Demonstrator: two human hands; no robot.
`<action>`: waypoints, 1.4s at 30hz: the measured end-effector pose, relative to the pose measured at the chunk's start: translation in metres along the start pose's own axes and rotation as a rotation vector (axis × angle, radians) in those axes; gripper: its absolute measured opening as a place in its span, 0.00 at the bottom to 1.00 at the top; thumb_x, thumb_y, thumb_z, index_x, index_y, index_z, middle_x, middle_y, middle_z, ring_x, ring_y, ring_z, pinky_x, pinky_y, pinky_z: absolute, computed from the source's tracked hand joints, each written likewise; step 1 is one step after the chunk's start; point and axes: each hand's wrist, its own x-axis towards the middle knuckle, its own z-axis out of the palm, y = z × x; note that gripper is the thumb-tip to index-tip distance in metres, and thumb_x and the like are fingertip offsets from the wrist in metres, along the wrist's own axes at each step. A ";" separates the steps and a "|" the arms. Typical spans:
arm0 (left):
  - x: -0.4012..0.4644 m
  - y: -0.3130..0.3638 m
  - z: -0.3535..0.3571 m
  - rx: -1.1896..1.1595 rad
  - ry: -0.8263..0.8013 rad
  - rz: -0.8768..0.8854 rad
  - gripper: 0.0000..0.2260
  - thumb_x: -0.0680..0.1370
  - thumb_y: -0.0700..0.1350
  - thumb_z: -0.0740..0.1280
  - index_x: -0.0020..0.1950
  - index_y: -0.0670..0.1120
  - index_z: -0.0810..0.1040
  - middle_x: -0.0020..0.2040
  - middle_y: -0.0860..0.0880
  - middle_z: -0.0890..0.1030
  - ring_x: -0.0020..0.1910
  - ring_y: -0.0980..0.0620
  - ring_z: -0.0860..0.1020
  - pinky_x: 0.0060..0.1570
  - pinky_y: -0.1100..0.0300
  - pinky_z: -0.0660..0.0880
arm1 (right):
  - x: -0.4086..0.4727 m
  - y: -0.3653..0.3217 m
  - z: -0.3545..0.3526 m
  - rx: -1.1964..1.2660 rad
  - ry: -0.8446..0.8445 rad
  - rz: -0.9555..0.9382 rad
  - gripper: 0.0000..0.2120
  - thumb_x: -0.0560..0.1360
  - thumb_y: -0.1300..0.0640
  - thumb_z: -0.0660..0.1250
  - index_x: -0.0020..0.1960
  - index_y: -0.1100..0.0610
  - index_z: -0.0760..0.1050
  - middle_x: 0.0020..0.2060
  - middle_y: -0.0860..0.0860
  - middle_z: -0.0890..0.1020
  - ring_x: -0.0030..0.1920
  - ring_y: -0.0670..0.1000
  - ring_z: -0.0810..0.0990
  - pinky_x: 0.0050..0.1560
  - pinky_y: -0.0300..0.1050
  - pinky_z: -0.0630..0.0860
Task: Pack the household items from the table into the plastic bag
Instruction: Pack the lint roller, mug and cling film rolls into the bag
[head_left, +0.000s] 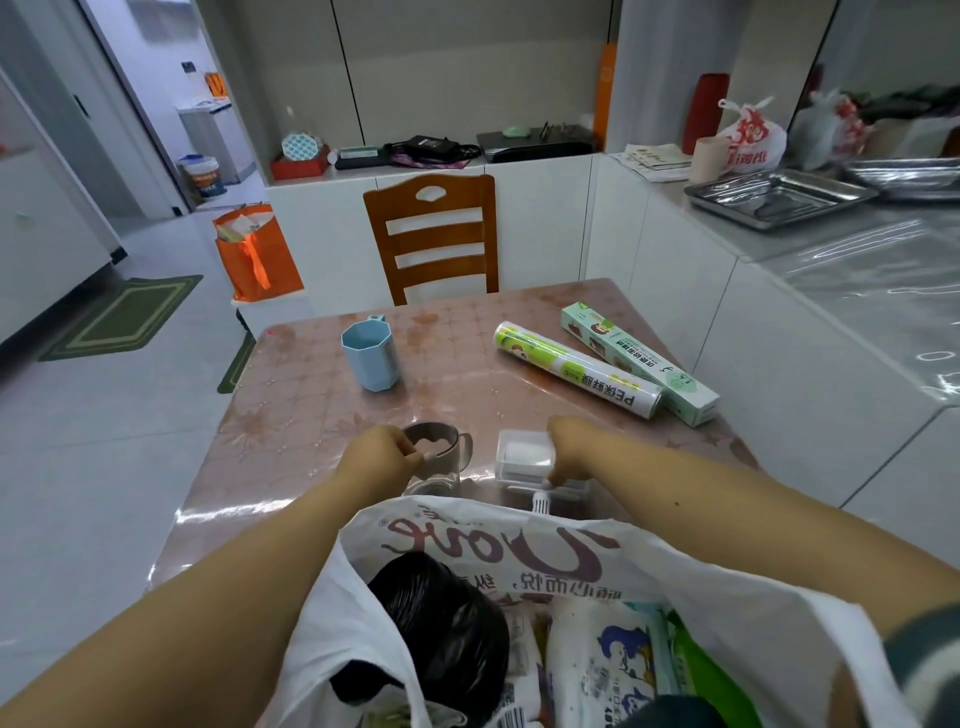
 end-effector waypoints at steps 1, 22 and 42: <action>0.000 0.000 0.000 0.010 0.015 0.005 0.10 0.78 0.49 0.67 0.49 0.42 0.81 0.41 0.47 0.79 0.39 0.50 0.75 0.34 0.61 0.68 | 0.000 0.003 0.001 0.007 0.010 0.004 0.39 0.65 0.52 0.78 0.69 0.60 0.64 0.64 0.57 0.75 0.62 0.58 0.75 0.60 0.49 0.73; -0.109 0.028 -0.093 -0.644 0.007 0.181 0.15 0.82 0.50 0.58 0.46 0.43 0.80 0.47 0.42 0.84 0.51 0.42 0.81 0.59 0.47 0.76 | -0.131 -0.008 -0.129 1.051 0.103 0.053 0.30 0.63 0.50 0.75 0.63 0.57 0.73 0.53 0.59 0.81 0.43 0.56 0.82 0.40 0.47 0.80; -0.203 -0.022 -0.092 -1.195 0.084 0.421 0.35 0.78 0.66 0.45 0.22 0.44 0.70 0.22 0.48 0.69 0.29 0.47 0.66 0.41 0.54 0.65 | -0.319 -0.062 -0.048 1.295 -0.124 0.044 0.30 0.68 0.49 0.71 0.66 0.58 0.68 0.57 0.60 0.77 0.45 0.59 0.82 0.63 0.55 0.70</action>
